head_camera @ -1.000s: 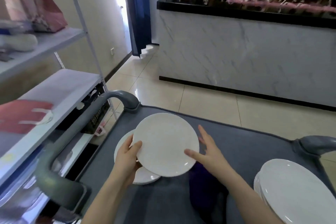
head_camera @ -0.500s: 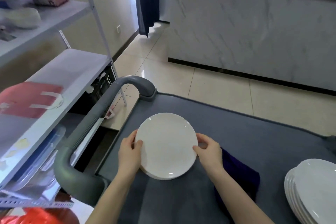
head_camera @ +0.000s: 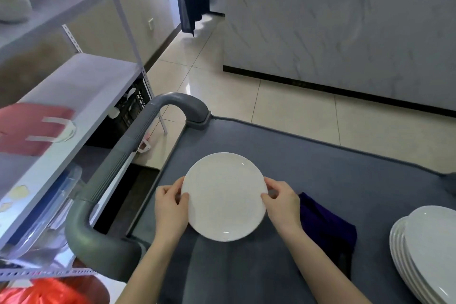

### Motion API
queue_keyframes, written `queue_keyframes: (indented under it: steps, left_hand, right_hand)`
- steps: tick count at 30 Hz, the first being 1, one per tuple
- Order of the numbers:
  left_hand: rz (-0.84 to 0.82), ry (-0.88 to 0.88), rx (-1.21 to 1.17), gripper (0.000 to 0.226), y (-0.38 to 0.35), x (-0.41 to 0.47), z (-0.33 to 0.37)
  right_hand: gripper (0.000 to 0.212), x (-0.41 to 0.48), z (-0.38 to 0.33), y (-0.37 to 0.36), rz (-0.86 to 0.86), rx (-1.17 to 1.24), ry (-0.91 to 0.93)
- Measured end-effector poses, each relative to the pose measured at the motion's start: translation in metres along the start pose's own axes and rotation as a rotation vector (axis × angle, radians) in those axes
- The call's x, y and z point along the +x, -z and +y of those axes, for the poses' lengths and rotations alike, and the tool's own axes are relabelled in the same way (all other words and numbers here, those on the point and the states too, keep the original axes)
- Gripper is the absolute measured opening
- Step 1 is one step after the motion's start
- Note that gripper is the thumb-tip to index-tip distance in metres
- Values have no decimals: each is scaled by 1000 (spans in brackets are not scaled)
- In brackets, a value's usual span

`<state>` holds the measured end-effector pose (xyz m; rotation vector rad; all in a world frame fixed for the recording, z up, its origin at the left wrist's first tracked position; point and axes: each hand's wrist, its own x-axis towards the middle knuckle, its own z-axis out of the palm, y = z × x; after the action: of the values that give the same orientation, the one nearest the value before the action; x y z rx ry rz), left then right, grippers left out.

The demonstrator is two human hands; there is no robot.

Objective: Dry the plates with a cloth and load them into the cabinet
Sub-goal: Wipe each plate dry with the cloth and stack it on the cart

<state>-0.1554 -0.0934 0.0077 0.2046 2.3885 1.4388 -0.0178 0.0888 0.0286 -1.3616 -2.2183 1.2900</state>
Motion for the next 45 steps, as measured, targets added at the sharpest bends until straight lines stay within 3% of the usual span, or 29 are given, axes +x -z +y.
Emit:
queue_keyframes:
  steps: [9, 15, 20, 24, 28, 31, 38, 45]
  left_hand:
    - [54, 3, 125, 51, -10, -10, 7]
    - [193, -262, 268, 51, -45, -46, 41]
    - [-40, -390, 120, 31, -112, -81, 80]
    - [-285, -482, 82, 25, -185, -120, 112]
    - [-545, -462, 135, 20, -260, -158, 132]
    - [-662, -421, 198, 31, -302, -182, 143]
    - [-677, -337, 326, 43, -344, -211, 143]
    - [-631, -302, 327, 46, -344, -212, 141]
  right_hand:
    - [41, 4, 4, 7, -113, -59, 0]
    - [35, -2, 20, 51, -147, 83, -12]
    - [21, -17, 56, 122, -47, 128, 37]
    - [21, -26, 104, 202, 128, 53, 19]
    - [21, -40, 158, 274, 281, -71, -58]
    - [27, -49, 195, 312, 356, -213, -118]
    - [58, -54, 243, 347, 349, -337, -262]
    - [49, -44, 250, 353, 341, -320, -282]
